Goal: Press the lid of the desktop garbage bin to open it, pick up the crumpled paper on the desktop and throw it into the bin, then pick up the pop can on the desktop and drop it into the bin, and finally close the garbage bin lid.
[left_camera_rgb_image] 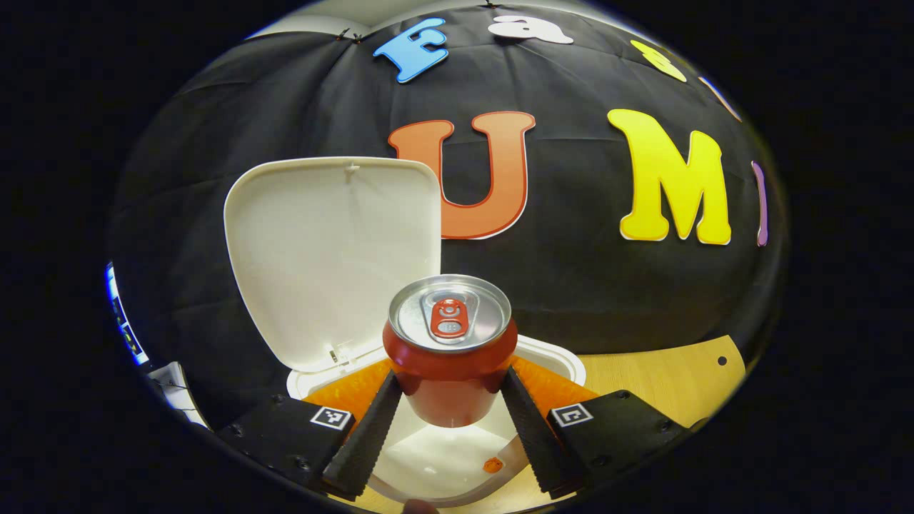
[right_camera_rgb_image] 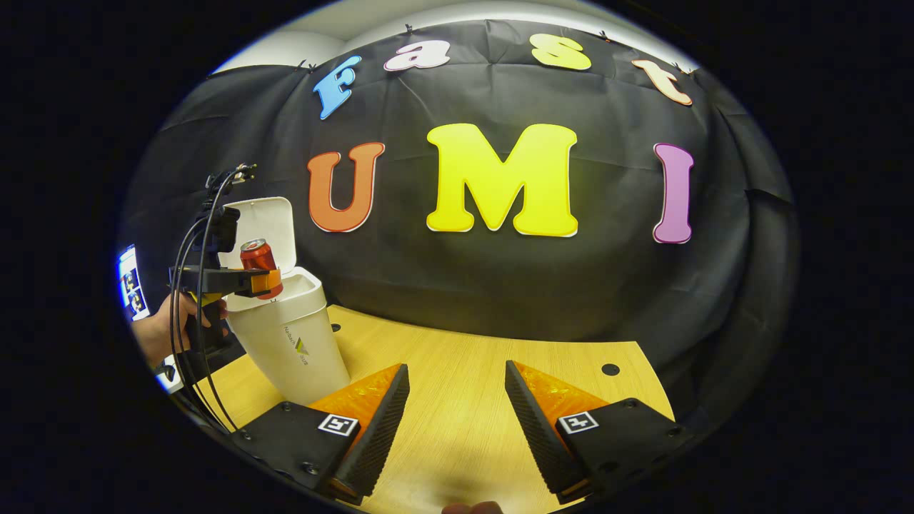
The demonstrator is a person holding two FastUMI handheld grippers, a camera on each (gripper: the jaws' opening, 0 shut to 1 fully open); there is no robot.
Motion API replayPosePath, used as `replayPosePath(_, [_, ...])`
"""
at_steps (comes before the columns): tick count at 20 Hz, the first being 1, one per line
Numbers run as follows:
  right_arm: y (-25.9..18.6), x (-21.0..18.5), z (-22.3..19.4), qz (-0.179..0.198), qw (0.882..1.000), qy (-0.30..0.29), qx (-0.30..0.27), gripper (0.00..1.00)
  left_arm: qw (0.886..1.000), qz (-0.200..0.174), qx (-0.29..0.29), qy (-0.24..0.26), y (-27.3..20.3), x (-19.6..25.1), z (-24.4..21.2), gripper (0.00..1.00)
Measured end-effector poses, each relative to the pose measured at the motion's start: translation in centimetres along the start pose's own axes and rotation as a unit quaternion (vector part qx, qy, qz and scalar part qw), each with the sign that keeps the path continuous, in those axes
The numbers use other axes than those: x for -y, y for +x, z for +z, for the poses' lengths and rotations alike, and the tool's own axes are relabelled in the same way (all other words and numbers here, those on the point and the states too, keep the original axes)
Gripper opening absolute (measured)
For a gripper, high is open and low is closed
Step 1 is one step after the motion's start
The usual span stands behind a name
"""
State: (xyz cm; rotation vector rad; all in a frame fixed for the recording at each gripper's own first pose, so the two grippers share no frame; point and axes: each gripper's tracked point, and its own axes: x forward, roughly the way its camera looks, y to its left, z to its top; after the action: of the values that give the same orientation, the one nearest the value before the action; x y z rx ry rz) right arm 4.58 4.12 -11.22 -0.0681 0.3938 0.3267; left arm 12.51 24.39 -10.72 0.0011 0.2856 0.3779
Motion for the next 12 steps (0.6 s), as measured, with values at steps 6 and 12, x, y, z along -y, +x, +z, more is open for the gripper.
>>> replayPosePath(6, [-0.3, -0.1, -0.8, 0.001, 1.0, 0.01, -0.008, 0.86, 1.0, 0.008, 0.007, -0.001, -0.6, -0.9, 0.7, 0.9])
replayPosePath(12, [-1.2, 0.2, -0.6, 0.004, 1.0, 0.012, -0.002, 0.85, 0.998, 0.05, 0.044, -0.006, -2.2, -1.0, 3.9, 0.9])
